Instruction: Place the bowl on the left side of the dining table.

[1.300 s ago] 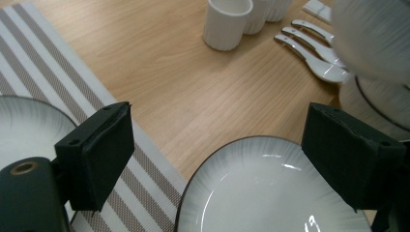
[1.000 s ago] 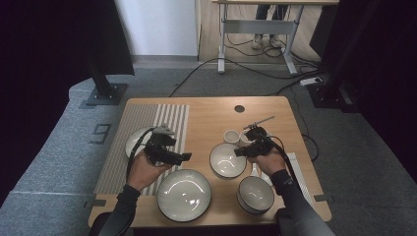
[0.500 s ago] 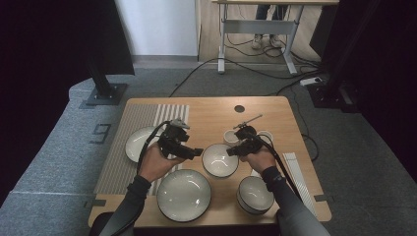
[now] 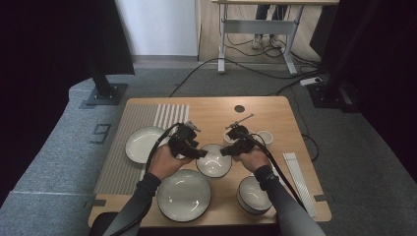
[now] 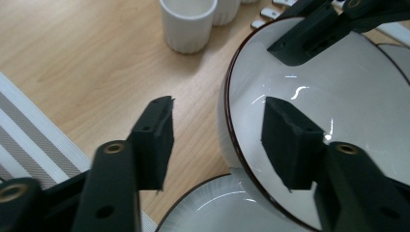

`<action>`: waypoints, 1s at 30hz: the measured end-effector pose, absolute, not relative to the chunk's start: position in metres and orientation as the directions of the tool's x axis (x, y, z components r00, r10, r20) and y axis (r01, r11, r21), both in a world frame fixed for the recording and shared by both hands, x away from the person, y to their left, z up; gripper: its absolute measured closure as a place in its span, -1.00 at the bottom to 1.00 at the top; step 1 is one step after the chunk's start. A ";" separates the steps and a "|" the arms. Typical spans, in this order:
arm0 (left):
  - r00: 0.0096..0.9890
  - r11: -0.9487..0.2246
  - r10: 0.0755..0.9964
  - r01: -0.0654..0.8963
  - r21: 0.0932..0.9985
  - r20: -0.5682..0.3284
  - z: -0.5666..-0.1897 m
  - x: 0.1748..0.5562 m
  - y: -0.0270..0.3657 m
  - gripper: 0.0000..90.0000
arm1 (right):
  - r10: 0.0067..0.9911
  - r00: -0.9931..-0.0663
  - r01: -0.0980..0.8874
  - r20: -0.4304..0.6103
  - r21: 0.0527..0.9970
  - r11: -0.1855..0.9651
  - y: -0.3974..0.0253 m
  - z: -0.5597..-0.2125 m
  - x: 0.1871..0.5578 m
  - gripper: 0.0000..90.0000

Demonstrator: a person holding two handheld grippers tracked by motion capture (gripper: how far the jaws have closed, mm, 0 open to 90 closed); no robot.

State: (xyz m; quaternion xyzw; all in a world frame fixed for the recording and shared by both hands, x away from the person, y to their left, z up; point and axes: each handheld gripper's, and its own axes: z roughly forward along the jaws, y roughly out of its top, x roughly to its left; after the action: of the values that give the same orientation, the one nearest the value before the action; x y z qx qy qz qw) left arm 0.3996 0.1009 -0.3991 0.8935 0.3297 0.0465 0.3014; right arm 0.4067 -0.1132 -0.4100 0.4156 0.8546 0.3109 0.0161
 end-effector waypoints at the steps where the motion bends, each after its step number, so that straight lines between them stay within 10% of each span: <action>1: 0.778 -0.604 0.618 0.565 0.562 -0.117 -0.401 0.400 0.100 0.10 | 0.720 -0.655 0.699 0.229 0.545 0.463 -0.112 -0.410 0.407 0.84; 15: 0.762 -0.607 0.632 0.601 0.520 -0.143 -0.413 0.406 0.099 0.78 | 0.718 -0.664 0.689 0.208 0.542 0.481 -0.100 -0.411 0.406 0.84; 30: 0.750 -0.614 0.652 0.610 0.501 -0.115 -0.408 0.407 0.100 0.85 | 0.715 -0.655 0.705 0.245 0.539 0.461 -0.098 -0.412 0.409 0.81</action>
State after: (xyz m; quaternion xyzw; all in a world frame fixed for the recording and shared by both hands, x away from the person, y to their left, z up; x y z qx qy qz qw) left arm 0.4065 0.0996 -0.4081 0.8975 0.3514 0.0393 0.2634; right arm 0.4088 -0.0976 -0.4118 0.4153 0.8547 0.3113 0.0080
